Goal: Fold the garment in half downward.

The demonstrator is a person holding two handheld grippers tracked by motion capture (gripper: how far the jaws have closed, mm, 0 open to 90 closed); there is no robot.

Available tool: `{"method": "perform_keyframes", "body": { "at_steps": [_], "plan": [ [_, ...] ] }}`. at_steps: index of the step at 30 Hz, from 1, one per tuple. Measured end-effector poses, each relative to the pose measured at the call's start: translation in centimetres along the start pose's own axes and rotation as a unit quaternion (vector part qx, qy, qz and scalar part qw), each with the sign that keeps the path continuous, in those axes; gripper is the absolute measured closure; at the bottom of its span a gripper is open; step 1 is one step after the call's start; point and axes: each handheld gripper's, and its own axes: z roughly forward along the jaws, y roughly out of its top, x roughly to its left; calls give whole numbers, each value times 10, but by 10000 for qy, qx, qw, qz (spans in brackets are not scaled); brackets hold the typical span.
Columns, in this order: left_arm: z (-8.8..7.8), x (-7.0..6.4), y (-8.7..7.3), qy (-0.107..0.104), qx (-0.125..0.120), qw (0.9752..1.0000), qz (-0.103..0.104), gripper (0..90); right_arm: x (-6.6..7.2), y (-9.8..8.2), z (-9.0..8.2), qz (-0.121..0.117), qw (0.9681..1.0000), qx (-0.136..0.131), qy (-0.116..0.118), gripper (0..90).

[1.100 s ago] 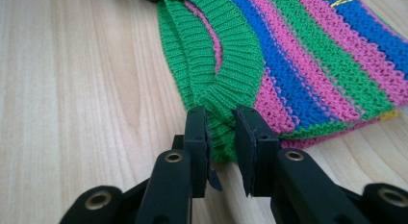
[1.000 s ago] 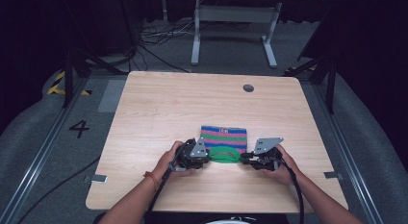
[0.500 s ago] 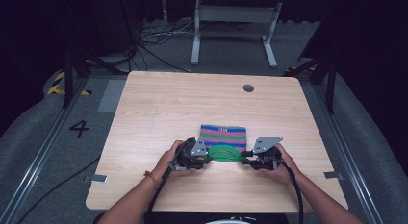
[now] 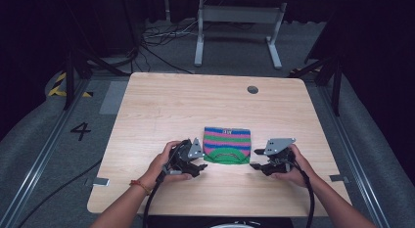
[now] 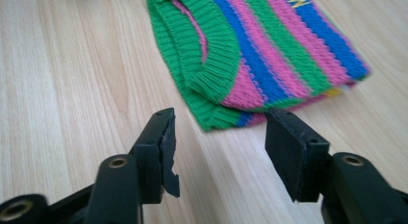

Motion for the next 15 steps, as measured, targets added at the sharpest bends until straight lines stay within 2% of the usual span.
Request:
{"method": "perform_keyframes", "body": {
  "at_steps": [3,5,6,12,15],
  "plan": [
    [-11,2,-9,123,84,9999,-49,286,-2,-4,-9,42,9999,25,-114,414],
    [-18,4,-16,109,80,9999,-98,272,-3,-10,-16,62,9997,68,-233,394],
    [-21,5,-19,128,82,9998,-106,269,-3,-13,-20,146,9995,62,-269,392],
    [-32,12,-35,93,128,9998,-135,260,-7,-31,-33,313,9986,72,-423,355],
    [-39,20,-51,120,167,9994,-288,252,-10,-43,-41,430,9974,106,-573,334]
  ]
}}
